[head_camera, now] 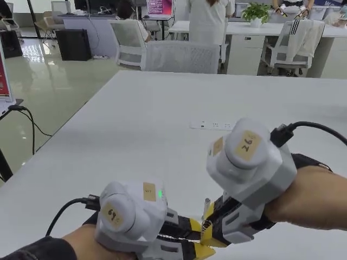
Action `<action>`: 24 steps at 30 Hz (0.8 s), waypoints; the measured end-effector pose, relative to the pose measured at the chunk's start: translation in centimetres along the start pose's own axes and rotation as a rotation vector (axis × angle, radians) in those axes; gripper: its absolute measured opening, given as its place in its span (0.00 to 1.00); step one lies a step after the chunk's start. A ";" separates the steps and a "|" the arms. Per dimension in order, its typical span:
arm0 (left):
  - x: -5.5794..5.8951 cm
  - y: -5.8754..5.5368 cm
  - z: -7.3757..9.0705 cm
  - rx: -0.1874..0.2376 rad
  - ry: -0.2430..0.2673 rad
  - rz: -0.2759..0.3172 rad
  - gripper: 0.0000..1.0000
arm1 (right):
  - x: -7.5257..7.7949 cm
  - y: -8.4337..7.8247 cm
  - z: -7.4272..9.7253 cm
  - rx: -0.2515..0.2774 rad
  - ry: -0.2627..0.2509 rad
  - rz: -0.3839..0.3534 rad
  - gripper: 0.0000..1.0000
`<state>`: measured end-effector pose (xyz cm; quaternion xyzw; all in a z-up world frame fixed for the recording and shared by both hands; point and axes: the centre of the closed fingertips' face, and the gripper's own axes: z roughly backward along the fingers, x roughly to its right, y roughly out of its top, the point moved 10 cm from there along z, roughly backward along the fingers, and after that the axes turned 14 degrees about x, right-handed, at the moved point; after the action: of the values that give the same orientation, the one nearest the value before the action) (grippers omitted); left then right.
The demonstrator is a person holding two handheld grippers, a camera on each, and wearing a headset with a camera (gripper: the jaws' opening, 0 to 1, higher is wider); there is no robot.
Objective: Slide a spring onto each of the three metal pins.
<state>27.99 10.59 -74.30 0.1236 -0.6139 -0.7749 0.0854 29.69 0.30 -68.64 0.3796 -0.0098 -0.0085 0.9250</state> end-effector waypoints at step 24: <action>-0.7 -0.2 1.0 0.052 0.048 0.083 0.19 | 1.6 -1.0 2.1 0.001 -0.060 -0.037 0.08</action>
<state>28.39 11.74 -74.20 0.1189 -0.6363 -0.7513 0.1287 31.25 -1.91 -67.81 0.3796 -0.0305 -0.0369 0.9239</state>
